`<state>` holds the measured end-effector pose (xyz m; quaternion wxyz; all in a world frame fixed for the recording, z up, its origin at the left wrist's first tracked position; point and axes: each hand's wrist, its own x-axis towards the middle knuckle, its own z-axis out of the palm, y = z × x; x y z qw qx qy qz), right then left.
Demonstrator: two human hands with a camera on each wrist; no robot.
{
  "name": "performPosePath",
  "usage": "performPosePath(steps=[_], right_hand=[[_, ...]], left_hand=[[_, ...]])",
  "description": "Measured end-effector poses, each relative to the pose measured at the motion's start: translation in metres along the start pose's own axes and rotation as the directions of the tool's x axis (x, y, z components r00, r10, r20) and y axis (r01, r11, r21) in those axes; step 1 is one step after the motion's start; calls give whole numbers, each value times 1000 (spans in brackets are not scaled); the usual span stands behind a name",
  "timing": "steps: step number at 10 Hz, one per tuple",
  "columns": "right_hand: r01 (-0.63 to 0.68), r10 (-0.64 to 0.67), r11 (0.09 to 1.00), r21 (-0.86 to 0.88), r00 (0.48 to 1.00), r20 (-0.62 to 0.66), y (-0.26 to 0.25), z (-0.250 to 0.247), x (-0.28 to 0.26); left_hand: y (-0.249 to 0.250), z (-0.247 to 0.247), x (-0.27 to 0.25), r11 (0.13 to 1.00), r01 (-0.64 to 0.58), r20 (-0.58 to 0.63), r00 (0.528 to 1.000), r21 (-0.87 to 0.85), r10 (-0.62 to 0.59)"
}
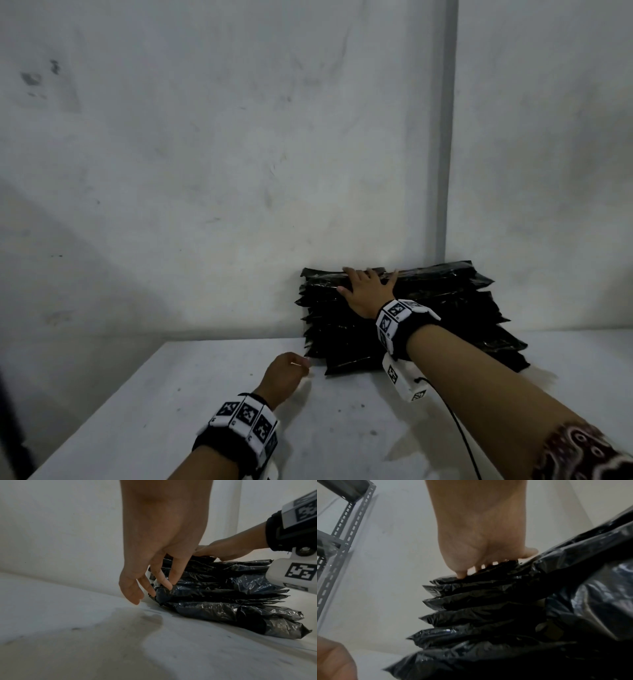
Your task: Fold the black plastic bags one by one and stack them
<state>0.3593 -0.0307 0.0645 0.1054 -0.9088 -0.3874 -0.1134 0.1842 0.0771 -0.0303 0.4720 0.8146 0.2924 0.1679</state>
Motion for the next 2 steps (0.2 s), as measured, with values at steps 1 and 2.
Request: performPosePath(steps=[1, 2], right_hand=[[48, -47, 999, 9, 993, -108, 4, -4, -5], [100, -88, 990, 105, 990, -112, 9, -5, -19]], left_hand=[[6, 1, -6, 999, -10, 48, 999, 45, 8], [15, 5, -15, 1000, -25, 68, 997, 19, 24]])
